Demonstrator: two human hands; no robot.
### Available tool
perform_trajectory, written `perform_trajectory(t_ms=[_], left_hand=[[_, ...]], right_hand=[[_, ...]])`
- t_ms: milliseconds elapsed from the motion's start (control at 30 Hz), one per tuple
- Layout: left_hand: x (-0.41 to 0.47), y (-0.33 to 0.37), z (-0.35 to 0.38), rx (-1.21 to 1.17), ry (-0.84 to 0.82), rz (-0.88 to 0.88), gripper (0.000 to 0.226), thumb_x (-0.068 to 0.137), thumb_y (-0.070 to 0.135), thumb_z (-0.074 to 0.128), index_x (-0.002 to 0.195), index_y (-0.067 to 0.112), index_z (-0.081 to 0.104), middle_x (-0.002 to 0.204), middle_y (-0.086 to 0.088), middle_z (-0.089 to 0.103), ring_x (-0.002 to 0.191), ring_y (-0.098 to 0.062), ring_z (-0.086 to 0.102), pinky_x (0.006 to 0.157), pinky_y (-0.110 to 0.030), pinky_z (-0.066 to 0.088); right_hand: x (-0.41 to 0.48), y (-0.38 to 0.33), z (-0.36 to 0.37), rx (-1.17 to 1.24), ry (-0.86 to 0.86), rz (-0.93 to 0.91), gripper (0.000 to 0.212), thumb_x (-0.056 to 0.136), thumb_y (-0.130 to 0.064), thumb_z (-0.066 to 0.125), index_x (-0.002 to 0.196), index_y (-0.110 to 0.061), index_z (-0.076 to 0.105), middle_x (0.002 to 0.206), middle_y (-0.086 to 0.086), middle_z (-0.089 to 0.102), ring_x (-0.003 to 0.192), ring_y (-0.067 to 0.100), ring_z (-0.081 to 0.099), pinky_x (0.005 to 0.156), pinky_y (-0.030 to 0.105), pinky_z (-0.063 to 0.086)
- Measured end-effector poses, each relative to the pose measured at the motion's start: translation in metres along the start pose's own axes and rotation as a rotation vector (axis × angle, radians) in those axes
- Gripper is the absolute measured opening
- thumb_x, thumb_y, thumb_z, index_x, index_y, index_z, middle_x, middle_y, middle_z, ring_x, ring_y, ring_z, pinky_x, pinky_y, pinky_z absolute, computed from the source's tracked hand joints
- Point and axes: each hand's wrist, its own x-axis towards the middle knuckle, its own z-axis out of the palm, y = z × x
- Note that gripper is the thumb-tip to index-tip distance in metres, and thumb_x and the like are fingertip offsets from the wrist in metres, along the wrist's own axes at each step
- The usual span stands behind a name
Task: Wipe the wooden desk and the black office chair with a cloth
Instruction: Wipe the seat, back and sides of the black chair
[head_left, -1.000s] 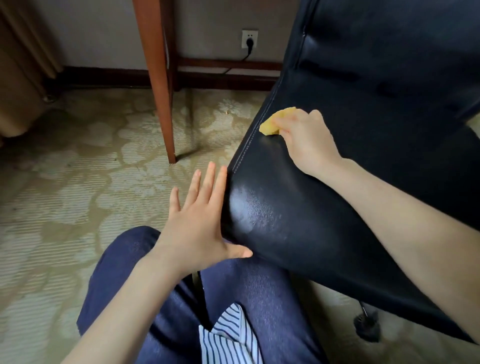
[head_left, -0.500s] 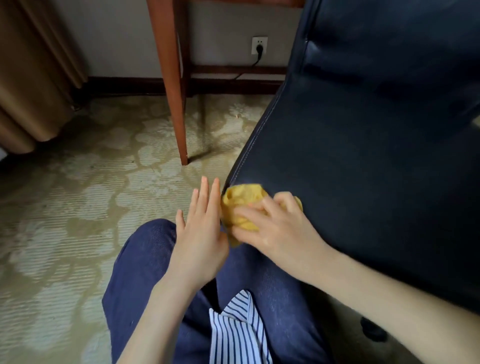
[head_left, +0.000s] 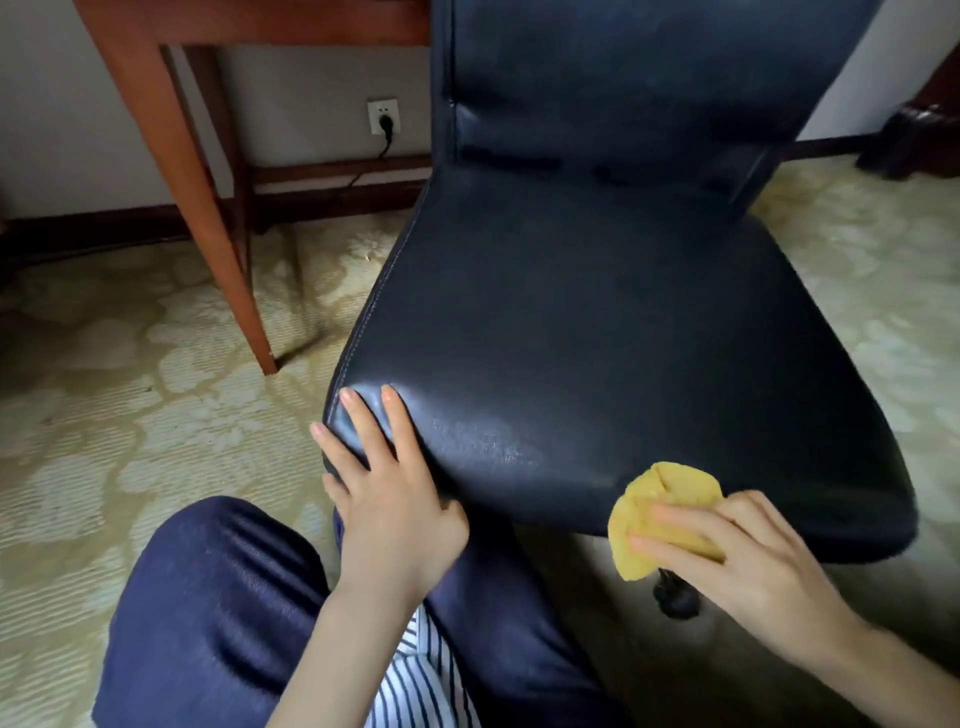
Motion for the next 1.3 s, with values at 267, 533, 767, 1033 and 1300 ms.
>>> perform_trajectory(t_ms=[267,533,767,1033,1300], left_hand=[[0.045,-0.025,-0.022,0.178,-0.037,0.009,0.097,0.079,0.028,0.049,0.146,0.016,-0.021,0.153,-0.012,-0.028,0.14,-0.045,-0.015,0.106,-0.068,0.013],[0.057,0.026,-0.052,0.279,0.054,0.109,0.08,0.091,0.037,0.039,0.149,0.012,-0.01,0.155,-0.014,-0.02,0.143,-0.037,-0.012,0.108,-0.066,0.007],[-0.022,0.108,-0.006,0.348,-0.005,0.497,0.079,0.092,0.061,0.008,0.147,0.009,-0.014,0.155,-0.019,-0.019,0.14,-0.04,-0.02,0.095,-0.067,-0.023],[-0.027,0.102,0.005,0.43,-0.089,0.526,0.09,0.083,0.074,0.001,0.132,0.006,-0.035,0.152,-0.02,-0.028,0.139,-0.039,-0.025,0.097,-0.068,-0.02],[-0.02,0.084,0.003,0.417,-0.084,0.575,0.095,0.071,0.076,-0.013,0.133,0.008,-0.036,0.152,-0.017,-0.028,0.139,-0.037,-0.026,0.1,-0.067,-0.016]], right_hand=[[-0.022,0.042,-0.026,-0.03,-0.056,-0.096,0.032,0.1,-0.008,0.038,0.12,-0.018,0.062,0.123,0.0,0.056,0.096,0.018,0.051,0.078,0.031,0.041],[0.02,0.038,-0.041,0.016,-0.032,-0.03,0.035,0.094,-0.014,0.042,0.094,-0.018,0.077,0.103,-0.004,0.071,0.079,0.016,0.044,0.064,0.029,0.055],[0.024,0.048,-0.052,0.026,-0.054,0.116,0.046,0.102,-0.031,0.032,0.096,-0.018,0.076,0.097,-0.006,0.071,0.06,0.021,0.054,0.06,0.019,0.047],[0.037,0.09,-0.032,0.032,-0.053,0.442,0.027,0.09,-0.029,0.053,0.099,-0.018,0.075,0.093,-0.002,0.071,0.07,0.026,0.056,0.057,0.039,0.054],[0.119,0.096,0.006,0.09,-0.233,0.702,0.022,0.097,-0.035,0.048,0.107,-0.043,0.065,0.104,-0.008,0.061,0.094,0.016,0.047,0.074,0.036,0.048]])
